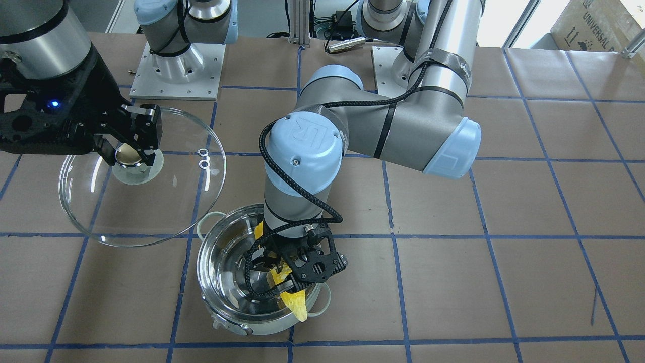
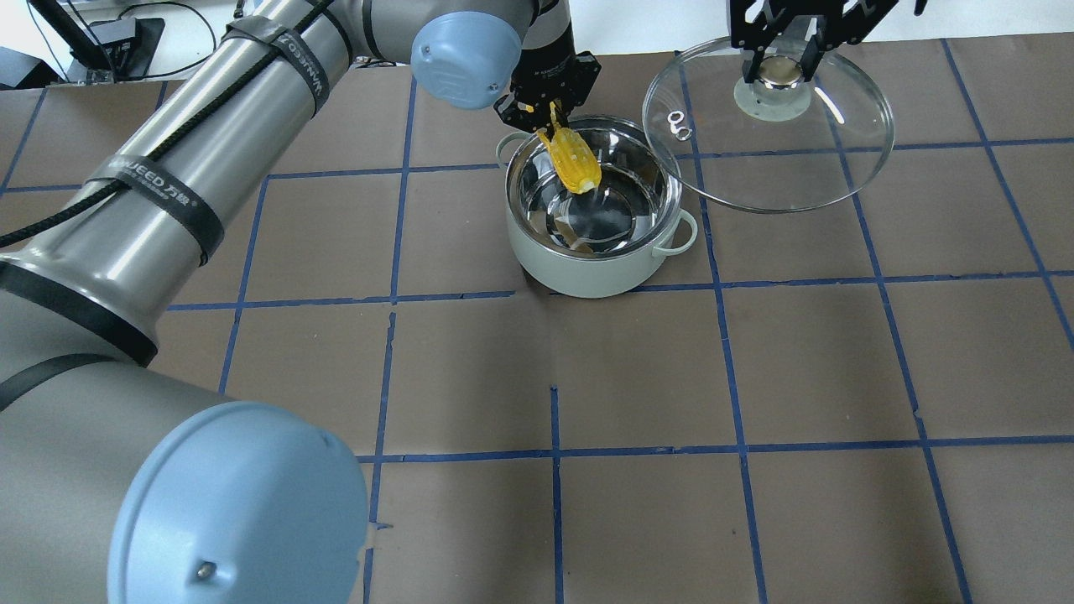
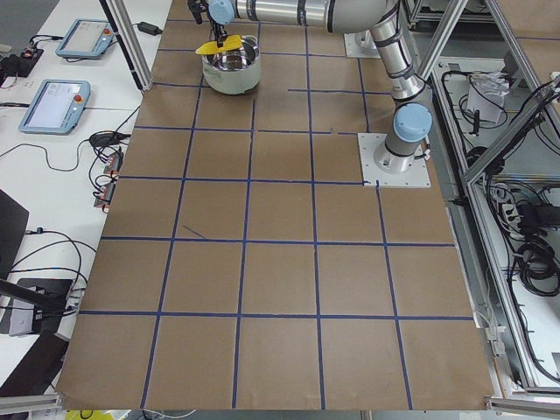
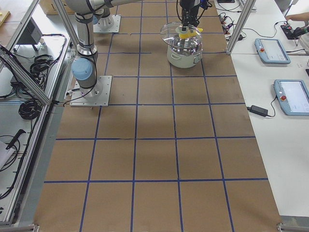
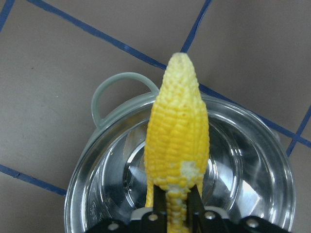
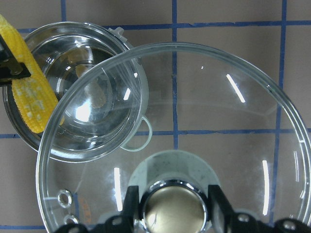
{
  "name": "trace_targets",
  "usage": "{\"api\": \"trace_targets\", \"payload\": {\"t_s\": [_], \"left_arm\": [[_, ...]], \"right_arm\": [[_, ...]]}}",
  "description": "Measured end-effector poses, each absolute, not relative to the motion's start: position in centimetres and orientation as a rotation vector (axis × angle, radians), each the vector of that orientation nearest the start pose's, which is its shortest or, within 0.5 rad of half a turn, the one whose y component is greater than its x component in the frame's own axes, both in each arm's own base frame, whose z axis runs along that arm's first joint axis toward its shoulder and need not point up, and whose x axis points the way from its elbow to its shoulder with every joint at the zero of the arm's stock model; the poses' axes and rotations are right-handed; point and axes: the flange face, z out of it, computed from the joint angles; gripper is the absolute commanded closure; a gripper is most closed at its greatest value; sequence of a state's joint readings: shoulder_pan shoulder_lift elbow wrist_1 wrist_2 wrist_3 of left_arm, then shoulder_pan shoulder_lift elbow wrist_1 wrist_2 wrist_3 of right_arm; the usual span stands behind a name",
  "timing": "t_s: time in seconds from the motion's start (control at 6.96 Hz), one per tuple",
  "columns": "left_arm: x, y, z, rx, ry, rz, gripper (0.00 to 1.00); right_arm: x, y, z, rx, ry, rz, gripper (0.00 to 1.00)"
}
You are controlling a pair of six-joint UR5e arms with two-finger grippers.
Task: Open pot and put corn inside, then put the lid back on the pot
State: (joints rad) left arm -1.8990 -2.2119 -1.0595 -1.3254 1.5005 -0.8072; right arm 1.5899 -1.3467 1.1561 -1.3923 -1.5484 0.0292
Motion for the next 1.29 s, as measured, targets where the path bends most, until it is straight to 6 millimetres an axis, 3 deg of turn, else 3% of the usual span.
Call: {"api": "trace_targets", "payload": {"t_s": [0.43, 0.57, 0.72, 0.86, 1.29], "left_arm": [[-38.7, -66.5, 34.9, -0.743, 3.166, -0.059, 0.84], [-39.0, -66.3, 34.5, -0.737, 3.166, -0.05, 0.67], [-39.1, -66.2, 34.3, -0.734, 3.166, -0.043, 0.14], [-39.1, -66.2, 34.2, -0.735, 3.164, -0.038, 0.03], [-39.4, -66.4, 33.2, -0.769, 3.15, -0.017, 0.0]], "right_arm": [[14.6, -54.9, 54.4, 0.017, 3.116, 0.032, 0.65], [14.6, -54.1, 53.9, 0.017, 3.114, 0.034, 0.65], [14.7, -53.5, 53.5, 0.016, 3.111, 0.035, 0.65], [14.7, -52.9, 53.0, 0.015, 3.108, 0.038, 0.65], [14.6, -51.3, 52.4, 0.015, 3.113, 0.05, 0.65]]}}
